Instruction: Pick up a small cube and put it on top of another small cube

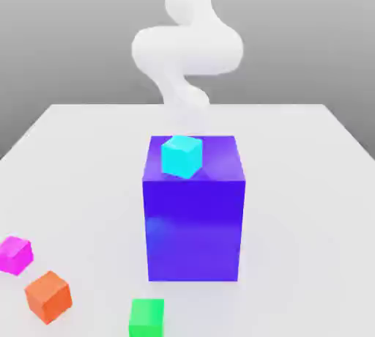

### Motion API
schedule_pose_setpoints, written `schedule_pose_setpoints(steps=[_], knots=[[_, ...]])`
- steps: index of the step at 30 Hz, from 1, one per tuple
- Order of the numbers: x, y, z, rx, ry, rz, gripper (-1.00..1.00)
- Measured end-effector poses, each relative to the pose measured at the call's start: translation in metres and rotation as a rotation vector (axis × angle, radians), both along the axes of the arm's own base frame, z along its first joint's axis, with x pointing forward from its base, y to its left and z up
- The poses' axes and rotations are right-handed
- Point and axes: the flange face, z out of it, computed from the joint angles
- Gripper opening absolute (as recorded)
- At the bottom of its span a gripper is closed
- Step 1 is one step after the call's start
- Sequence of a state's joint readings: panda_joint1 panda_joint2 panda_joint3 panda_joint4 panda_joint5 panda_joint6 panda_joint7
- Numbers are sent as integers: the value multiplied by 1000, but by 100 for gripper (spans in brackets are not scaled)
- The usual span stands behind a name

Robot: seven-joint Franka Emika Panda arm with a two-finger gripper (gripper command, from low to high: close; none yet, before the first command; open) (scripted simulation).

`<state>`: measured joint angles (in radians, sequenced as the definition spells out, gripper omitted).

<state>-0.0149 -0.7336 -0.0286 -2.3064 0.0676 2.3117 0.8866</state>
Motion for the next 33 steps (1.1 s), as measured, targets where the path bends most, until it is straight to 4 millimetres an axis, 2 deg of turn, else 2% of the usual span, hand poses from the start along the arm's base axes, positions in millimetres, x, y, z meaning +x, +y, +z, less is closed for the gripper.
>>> schedule_pose_setpoints(steps=[4,8,12,16,23,28,33], knots=[[37,-32,-50,240,114,-191,0],[66,-61,-101,443,225,-397,0],[86,-88,-156,620,332,-628,0],[98,-115,-212,772,427,-880,0],[98,-164,-306,976,545,-1374,0],[82,-200,-368,1076,567,-1759,0],[57,-232,-419,1137,524,-2148,0]])
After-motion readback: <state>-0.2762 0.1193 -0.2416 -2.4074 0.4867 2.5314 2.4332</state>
